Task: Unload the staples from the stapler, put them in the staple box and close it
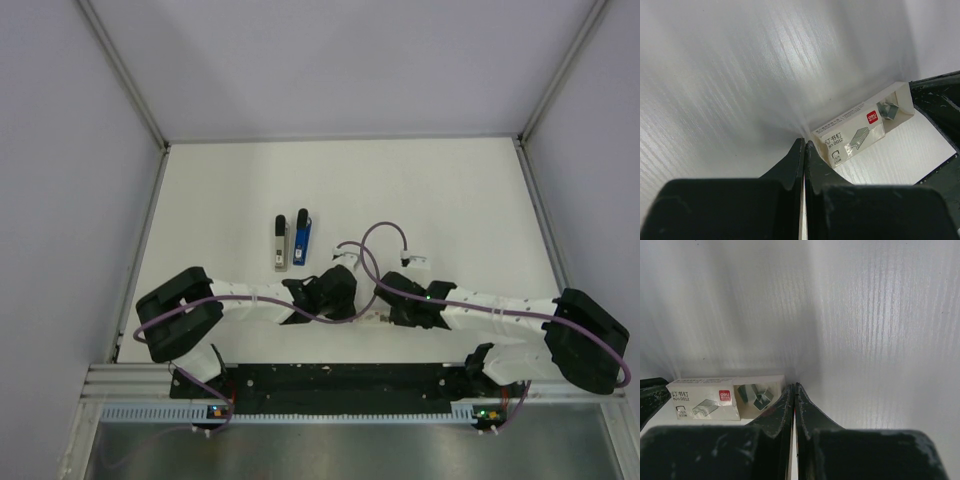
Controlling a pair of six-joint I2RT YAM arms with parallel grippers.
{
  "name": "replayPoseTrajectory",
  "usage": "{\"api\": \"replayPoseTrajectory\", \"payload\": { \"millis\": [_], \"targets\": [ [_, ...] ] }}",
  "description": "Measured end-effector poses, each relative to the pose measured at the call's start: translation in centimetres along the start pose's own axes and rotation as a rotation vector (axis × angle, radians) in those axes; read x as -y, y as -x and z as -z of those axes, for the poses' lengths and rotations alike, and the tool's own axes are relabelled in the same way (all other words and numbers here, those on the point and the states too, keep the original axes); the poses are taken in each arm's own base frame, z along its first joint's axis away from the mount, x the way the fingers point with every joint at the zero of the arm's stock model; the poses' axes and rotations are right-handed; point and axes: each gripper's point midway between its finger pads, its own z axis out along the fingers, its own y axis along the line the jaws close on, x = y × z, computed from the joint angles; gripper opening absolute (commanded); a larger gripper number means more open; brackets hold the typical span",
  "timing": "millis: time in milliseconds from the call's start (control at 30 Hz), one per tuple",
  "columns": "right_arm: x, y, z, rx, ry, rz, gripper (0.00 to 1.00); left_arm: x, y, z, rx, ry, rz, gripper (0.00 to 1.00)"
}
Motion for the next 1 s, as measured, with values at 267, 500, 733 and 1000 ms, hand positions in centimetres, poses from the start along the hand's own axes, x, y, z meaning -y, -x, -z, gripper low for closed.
{"api": "replayPoseTrajectory", "payload": {
  "millis": [267, 500, 733, 1000],
  "targets": [
    [-0.2, 0.0, 0.0, 0.0, 0.007, -0.002, 0.0, 0.5, 0.0, -0.3, -0.017, -0.015, 0.0, 0.0],
    [-0.7, 0.1, -0.2, 0.005, 0.022, -0.008, 0.0, 1.1, -0.1, -0.4, -0.026, -0.039, 0.006, 0.0],
    [-2.0, 0.5, -0.6, 0.015, 0.061, -0.026, 0.0, 1.2, -0.2, -0.5, -0.028, -0.042, 0.008, 0.0],
    [-3.3, 0.7, -0.9, 0.019, 0.101, -0.035, 0.0, 1.3, -0.3, -0.5, -0.028, -0.045, 0.007, 0.0]
  ]
}}
